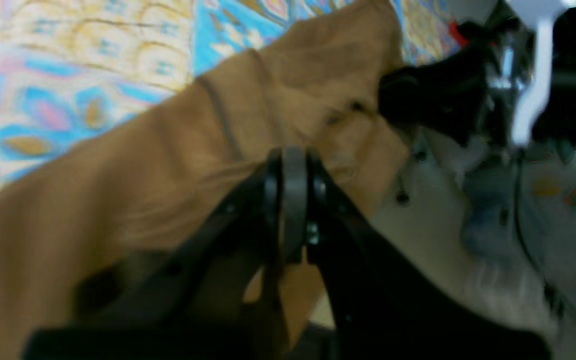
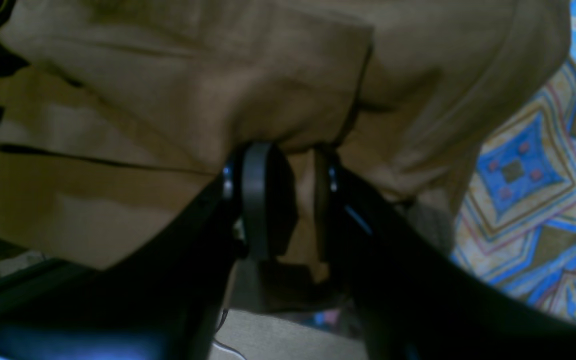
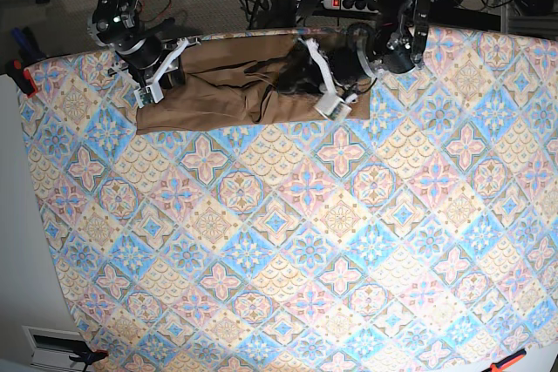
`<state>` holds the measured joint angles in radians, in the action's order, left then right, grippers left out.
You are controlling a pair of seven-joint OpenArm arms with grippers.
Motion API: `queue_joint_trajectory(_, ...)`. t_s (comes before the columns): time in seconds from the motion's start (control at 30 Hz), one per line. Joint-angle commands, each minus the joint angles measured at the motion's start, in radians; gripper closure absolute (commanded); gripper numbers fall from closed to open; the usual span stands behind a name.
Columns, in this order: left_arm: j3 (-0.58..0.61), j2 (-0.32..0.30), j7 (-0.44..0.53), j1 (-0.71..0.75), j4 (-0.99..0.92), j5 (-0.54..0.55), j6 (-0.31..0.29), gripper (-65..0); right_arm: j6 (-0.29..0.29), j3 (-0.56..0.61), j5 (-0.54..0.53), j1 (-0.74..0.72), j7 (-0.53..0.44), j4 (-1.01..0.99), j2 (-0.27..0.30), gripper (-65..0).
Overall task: Layout the t-shirt on the table in an organized manner, then fold the t-shirt properly
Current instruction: 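Press and smooth the folded end onto the strip with the left gripper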
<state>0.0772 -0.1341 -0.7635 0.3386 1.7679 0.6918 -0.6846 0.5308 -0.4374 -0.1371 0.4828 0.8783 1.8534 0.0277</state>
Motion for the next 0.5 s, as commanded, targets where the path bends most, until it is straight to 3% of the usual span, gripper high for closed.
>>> queue_joint_trajectory(0.0, 0.045, -0.012, 0.012, -0.005, 0.019, 0.022, -0.008, 0.0, 0.002, -0.001, -0.006, 0.003, -0.001, 0.018, 0.005, -13.6)
queue_joint_trajectory(0.17, 0.256, -0.058, 0.022, -0.045, 0.019, 0.026, -0.002, 0.0, 0.002, -0.001, -0.006, 0.001, 0.002, 0.018, 0.005, -13.6)
queue_joint_trajectory(0.47, 0.198, -0.062, 0.118, -0.028, 0.206, 0.027, -0.001, 0.0, 0.002, -0.001, -0.006, 0.000, 0.002, 0.016, 0.005, -13.6)
